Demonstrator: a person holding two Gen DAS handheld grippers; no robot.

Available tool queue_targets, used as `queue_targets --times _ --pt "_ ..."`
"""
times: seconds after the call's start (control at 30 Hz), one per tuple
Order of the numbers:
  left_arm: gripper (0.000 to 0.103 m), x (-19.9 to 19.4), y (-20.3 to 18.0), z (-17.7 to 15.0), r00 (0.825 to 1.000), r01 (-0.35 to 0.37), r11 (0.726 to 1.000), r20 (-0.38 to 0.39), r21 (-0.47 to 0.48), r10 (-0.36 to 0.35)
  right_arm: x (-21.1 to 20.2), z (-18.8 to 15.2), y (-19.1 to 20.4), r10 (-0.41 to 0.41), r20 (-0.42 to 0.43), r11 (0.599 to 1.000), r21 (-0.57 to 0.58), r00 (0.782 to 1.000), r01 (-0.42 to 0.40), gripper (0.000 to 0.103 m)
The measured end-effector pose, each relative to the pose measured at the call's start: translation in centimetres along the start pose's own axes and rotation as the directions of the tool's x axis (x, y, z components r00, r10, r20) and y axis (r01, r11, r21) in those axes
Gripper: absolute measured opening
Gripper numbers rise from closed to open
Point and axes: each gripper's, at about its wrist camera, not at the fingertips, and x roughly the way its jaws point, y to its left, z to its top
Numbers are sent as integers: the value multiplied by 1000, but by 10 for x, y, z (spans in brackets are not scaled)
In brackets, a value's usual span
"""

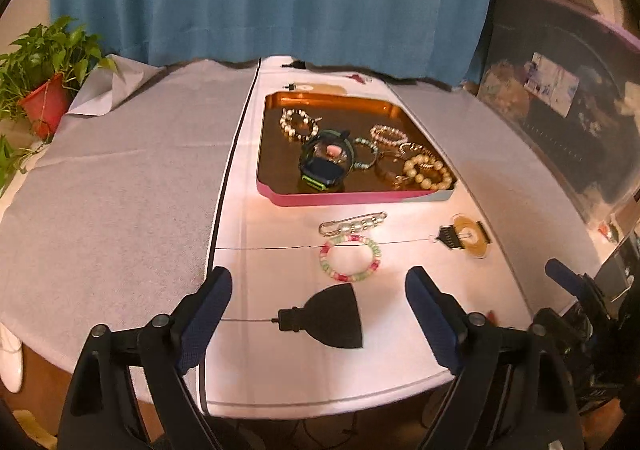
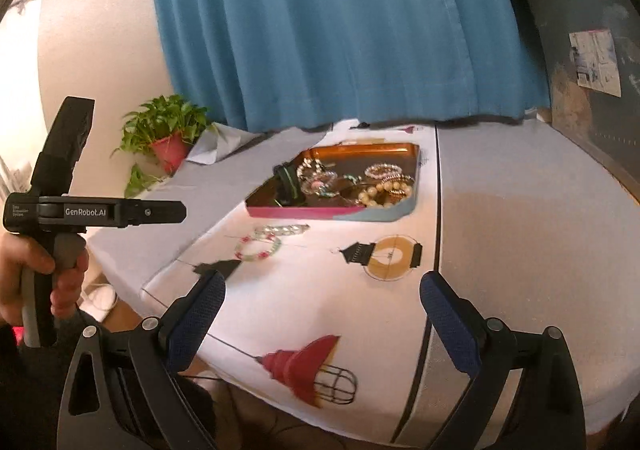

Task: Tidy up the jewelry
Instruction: 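Move both open grippers back over the runner toward the pearl brooch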

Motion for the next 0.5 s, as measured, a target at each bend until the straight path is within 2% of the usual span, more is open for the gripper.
queue_targets --times 0.1,0.17,0.23,0.3,0.4,0.47,0.5 --pt "69 20 5 -1 1000 16 999 -17 -33 -17 12 3 -16 39 -12 994 100 999 -38 98" --pt "50 36 7 -2 998 32 998 -48 -51 -34 17 5 -23 38 -10 990 134 999 -36 98" --pt "43 53 7 -2 995 43 997 -88 -59 -48 22 7 -28 43 -14 986 163 999 -40 98" --pt "38 68 5 -2 993 40 998 -109 -43 -45 28 8 -30 38 -25 985 171 999 -33 98" --pt "36 76 -1 -1 995 35 999 -89 -10 -36 35 9 -33 40 -35 984 174 999 -34 98" --pt "18 78 -9 -1 996 -14 999 -85 47 18 38 11 -33 36 -43 985 172 998 -28 98" --pt "13 79 -12 -2 996 -22 998 -90 66 28 40 11 -33 24 -50 986 165 998 -15 98"
